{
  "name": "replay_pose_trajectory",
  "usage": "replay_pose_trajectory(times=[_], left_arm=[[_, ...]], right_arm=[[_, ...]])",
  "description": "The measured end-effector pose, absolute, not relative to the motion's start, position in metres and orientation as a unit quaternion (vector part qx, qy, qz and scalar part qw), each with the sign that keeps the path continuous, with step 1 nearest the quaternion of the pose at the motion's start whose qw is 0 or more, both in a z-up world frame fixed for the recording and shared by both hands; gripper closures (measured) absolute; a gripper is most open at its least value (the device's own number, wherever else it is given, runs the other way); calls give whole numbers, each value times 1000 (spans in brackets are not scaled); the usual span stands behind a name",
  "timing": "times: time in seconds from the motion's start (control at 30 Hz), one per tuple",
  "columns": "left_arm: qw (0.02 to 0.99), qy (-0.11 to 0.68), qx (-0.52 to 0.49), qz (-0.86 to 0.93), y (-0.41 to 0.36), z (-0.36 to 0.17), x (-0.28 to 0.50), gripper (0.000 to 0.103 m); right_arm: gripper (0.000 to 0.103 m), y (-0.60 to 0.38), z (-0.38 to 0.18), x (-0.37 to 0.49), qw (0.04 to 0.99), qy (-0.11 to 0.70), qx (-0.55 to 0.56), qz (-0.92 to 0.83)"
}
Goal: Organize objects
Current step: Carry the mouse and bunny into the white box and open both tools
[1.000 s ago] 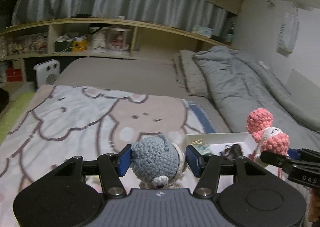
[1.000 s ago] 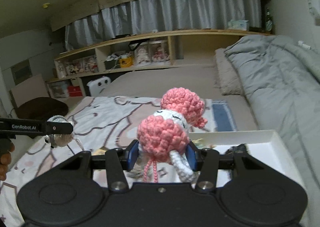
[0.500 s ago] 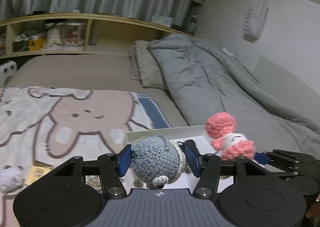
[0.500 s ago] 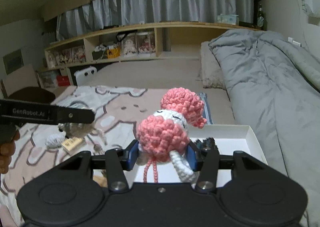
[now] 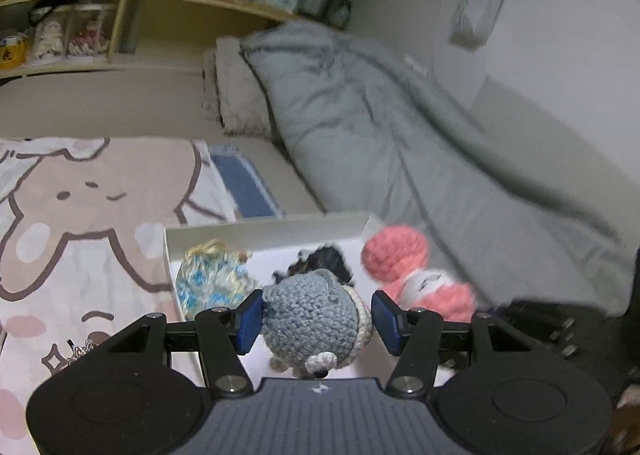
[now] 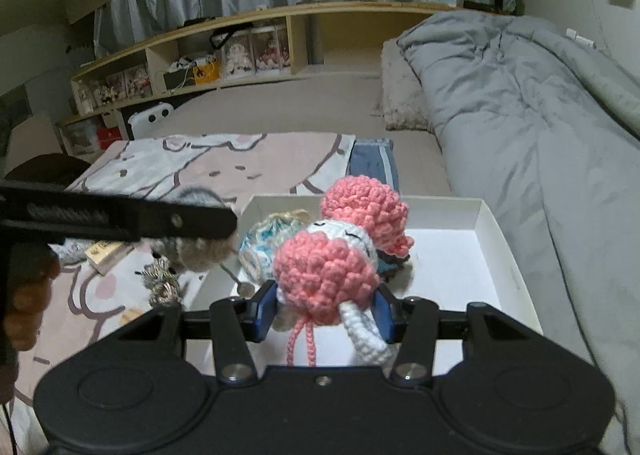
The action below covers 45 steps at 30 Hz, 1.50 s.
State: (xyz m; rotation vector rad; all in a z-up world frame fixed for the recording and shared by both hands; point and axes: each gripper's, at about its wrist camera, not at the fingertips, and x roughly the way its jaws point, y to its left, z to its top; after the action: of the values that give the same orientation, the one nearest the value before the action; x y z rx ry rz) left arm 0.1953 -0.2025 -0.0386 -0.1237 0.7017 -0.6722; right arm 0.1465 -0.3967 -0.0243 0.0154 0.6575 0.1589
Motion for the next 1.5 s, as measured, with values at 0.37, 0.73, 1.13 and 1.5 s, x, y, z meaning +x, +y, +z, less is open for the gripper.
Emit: replay_pose_trajectory(times=[0.37, 0.73, 1.13, 1.5], left_arm=[[864, 343, 72, -362, -213, -68, 217, 41], [860, 368, 98, -341, -211, -75, 214, 25], [863, 383, 57, -323, -198, -53, 203, 26], [875, 379, 26, -300, -177, -25, 185, 26]], right_arm=[[50, -390, -46, 172, 933, 339, -14, 120], [37, -415, -52, 170, 920, 374, 89, 79], [43, -417, -44, 162, 914, 386, 108, 56], [43, -399, -18, 142, 924, 369, 96, 44]])
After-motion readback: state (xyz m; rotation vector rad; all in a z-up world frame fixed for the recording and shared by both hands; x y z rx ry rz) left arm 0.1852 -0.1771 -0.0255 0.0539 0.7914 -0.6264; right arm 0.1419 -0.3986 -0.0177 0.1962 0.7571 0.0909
